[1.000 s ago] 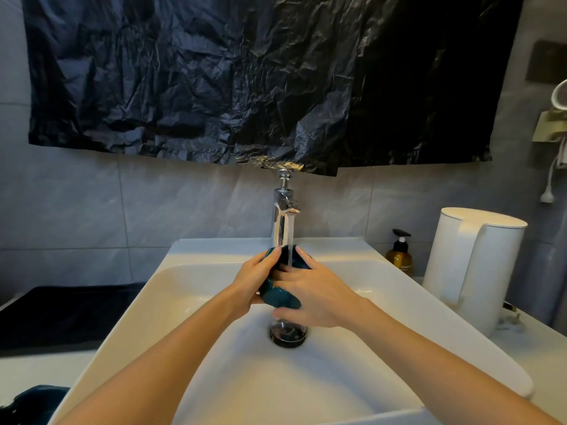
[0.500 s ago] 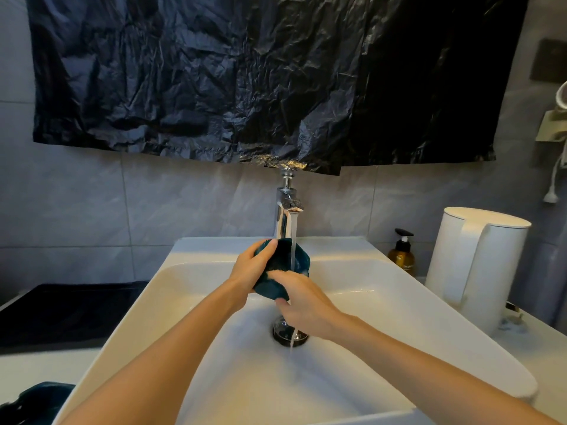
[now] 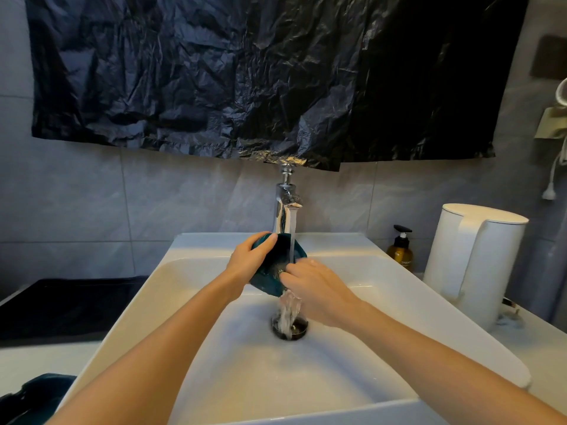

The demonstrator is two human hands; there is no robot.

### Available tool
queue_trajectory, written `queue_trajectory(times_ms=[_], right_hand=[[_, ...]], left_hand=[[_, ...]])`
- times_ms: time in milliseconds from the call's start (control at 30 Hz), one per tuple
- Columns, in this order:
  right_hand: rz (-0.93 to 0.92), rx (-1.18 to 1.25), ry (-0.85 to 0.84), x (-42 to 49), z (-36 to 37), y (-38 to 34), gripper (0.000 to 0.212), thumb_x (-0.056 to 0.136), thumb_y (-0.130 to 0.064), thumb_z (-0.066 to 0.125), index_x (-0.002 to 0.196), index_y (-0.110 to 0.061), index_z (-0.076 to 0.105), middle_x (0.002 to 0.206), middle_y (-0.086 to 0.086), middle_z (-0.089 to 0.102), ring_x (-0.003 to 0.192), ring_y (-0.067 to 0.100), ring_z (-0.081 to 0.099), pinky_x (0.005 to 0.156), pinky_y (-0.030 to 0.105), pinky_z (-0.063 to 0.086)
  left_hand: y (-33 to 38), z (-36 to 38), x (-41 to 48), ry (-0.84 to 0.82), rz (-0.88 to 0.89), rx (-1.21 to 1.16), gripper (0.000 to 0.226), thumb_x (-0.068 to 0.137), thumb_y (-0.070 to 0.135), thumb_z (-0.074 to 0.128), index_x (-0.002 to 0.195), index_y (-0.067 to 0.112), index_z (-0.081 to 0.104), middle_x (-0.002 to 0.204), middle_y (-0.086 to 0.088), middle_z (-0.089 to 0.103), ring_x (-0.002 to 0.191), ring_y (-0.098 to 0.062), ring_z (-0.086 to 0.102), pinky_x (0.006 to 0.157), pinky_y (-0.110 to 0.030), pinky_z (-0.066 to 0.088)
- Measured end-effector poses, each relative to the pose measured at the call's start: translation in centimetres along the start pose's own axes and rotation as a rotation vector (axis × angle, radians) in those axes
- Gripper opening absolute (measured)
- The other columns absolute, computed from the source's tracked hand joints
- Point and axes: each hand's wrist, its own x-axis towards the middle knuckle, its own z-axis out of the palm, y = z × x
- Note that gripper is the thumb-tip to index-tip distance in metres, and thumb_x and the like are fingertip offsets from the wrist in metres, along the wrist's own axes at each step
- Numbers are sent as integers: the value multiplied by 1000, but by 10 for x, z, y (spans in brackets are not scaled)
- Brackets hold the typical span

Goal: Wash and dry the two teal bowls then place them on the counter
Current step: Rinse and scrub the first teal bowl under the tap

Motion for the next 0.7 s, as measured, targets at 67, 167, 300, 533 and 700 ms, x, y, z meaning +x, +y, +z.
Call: queue_trajectory(times_ms=[67, 167, 300, 533, 700], right_hand=[[-51, -130, 16, -2, -3, 10, 23, 70, -27, 82, 80, -16, 65, 76, 0, 65, 71, 22, 64, 66, 30, 53], [-123, -201, -85, 4, -4, 3, 18, 87, -27, 68, 94, -10, 63, 86, 7, 67, 75, 26, 66, 64, 34, 52], [52, 9, 10, 12, -6, -9, 24, 96, -28, 52, 113, -11, 54, 108, 7, 64, 96, 28, 63, 75, 36, 48], [-121, -170, 80, 10, -7, 9, 19, 78, -30, 75, 85, -14, 68, 89, 0, 70, 85, 19, 66, 86, 33, 53], [28, 117, -79, 9, 2, -15, 32, 91, -7, 57, 120, -18, 50, 106, 5, 66, 87, 27, 65, 70, 33, 55]], left_hand=[[3, 0, -2, -22, -24, -27, 41, 93, 47, 51, 129, 27, 53, 120, -3, 57, 103, -19, 56, 79, -32, 54], [1, 0, -3, -56, -42, -92, 45, 89, 45, 59, 131, 30, 51, 123, -2, 56, 106, -19, 55, 80, -30, 53], [-7, 9, -4, -32, -42, -249, 42, 89, 31, 64, 128, 31, 51, 124, -2, 57, 106, -20, 57, 82, -38, 56], [-3, 2, 6, 158, 51, -196, 21, 96, 24, 52, 115, 31, 59, 121, -3, 57, 108, -21, 53, 93, -41, 51], [-10, 3, 5, 162, 68, -91, 29, 97, 21, 49, 123, 26, 60, 126, -4, 56, 113, -22, 52, 100, -40, 47]])
